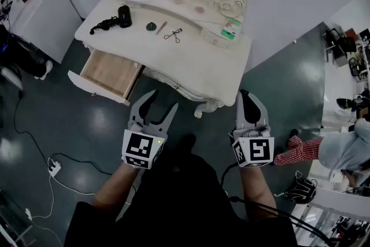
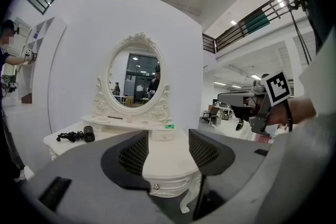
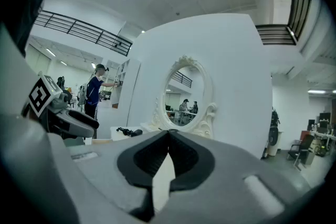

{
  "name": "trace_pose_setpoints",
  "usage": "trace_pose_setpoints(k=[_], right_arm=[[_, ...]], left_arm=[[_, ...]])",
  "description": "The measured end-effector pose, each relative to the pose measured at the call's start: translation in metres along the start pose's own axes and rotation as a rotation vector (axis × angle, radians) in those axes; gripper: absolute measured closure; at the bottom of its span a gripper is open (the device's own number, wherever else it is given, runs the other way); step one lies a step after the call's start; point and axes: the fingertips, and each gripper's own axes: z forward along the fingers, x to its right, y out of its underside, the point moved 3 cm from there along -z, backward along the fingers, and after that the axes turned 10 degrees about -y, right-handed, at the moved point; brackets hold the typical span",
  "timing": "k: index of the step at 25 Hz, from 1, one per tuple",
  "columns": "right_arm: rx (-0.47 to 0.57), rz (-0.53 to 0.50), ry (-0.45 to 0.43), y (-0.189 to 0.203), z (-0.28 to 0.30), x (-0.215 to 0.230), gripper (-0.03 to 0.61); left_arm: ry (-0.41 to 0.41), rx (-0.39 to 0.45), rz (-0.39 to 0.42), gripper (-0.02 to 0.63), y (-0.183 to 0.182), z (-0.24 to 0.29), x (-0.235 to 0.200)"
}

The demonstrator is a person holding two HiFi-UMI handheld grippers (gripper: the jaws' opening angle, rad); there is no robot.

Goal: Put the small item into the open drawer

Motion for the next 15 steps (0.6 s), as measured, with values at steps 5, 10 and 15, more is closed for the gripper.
trace_pose_setpoints(k=[5,10,15], right_arm=[[0.016,0.023,0.021,-0.002,-0.008,-0.006,0.577],[0.026,0.025,0.047,-0.012,-0.016,-0.001,0.577],[0.041,0.093,0.064,-0.001,-0.018,0.019,0.565]], left_arm=[[0.008,-0.019,0.020,0.376,0.001,-0.016,-0.001],[0.025,0.022,0.061,0.376,-0.015,-0.013,0.005],[0.077,0.018,0.078,0.376,-0.021,0.025,0.022]])
